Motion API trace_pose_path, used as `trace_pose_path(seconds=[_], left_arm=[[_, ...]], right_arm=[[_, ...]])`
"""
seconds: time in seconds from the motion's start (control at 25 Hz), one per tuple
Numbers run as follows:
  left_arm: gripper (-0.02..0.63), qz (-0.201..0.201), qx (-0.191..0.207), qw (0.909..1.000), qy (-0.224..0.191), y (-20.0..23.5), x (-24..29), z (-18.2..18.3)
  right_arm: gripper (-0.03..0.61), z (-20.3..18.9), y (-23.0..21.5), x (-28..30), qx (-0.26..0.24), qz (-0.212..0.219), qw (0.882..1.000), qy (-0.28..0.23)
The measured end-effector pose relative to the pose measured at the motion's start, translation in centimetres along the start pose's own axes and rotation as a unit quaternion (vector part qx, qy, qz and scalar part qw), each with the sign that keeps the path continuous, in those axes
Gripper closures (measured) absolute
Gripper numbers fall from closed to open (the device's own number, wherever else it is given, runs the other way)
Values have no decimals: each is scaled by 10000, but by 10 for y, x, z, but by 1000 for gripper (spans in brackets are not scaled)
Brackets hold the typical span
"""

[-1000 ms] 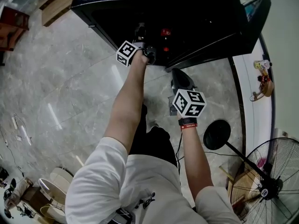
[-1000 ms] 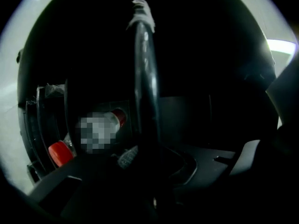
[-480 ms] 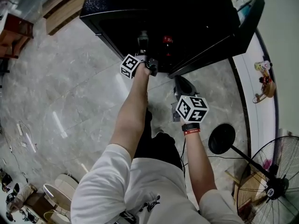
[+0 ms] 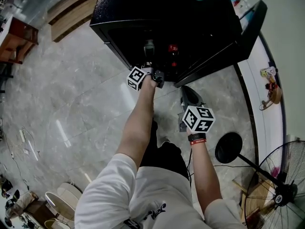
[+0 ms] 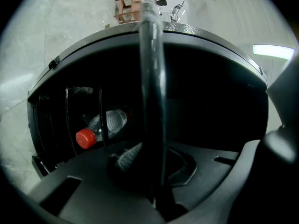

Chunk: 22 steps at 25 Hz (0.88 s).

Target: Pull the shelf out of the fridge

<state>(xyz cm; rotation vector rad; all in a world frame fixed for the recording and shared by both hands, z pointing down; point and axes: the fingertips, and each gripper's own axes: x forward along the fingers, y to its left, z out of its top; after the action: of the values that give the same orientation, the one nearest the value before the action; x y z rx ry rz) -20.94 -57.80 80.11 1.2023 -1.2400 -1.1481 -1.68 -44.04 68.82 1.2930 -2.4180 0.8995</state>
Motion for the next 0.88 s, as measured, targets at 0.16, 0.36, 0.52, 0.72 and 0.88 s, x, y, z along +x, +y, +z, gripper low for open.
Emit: trace_pose_path(seconds=[0.16, 0.36, 0.52, 0.72, 0.88], left_arm=[[566, 7, -24, 10000, 7, 0, -7, 0], [568, 9, -151, 9999, -25, 0, -17, -6], [569, -4, -215, 9997, -65, 0, -25, -6], [569, 11, -234, 9997, -45, 0, -37, -9], [575, -10, -271, 9996, 0, -1, -48, -11]], right_arm=[[551, 3, 4, -2, 1, 14, 10000, -33], [551, 5, 8, -10, -103, -33, 9999, -36], [551, 3, 12, -13, -191, -44, 9998, -29], [551, 4, 15, -19, -110, -37, 9999, -34], [551, 6, 21, -23, -116, -1, 9999, -66]])
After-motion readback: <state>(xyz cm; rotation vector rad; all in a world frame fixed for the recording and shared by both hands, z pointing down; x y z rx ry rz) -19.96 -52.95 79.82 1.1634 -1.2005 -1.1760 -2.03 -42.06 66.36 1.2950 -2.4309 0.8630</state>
